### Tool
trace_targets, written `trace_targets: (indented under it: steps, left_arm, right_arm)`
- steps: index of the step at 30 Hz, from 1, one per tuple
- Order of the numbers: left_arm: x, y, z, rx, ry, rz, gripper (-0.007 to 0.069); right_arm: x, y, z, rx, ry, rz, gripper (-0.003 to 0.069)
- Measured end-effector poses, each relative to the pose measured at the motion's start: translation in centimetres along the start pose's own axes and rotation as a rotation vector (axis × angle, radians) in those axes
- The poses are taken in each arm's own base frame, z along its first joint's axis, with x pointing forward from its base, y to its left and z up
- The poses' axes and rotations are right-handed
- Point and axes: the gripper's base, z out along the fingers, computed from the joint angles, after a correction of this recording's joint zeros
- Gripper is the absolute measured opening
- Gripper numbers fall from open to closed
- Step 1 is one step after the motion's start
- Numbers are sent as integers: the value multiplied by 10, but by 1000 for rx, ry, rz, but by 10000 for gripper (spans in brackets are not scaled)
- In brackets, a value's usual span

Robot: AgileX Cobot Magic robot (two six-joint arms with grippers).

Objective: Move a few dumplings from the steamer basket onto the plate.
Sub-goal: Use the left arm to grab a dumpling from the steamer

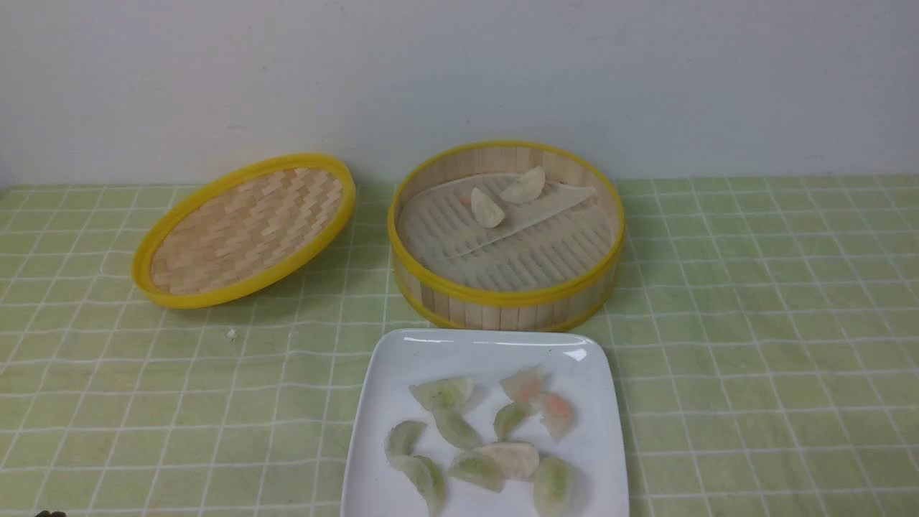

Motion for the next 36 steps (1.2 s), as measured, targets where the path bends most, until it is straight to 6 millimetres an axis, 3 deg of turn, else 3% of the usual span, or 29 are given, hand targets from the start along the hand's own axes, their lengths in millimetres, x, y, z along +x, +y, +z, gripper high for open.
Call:
trace_targets:
  steps: [24,30,36]
  left_arm:
    - [-1,-1,0,6,-13,-22,-6]
    - [-26,-2,-4,90,-285,-474,-6]
    - [-50,16,-17,108,-641,-924,-6]
  right_arm:
    - [0,0,0,0,0,0,-15]
    - [0,0,0,0,0,0,-15]
    - [0,0,0,0,0,0,-15]
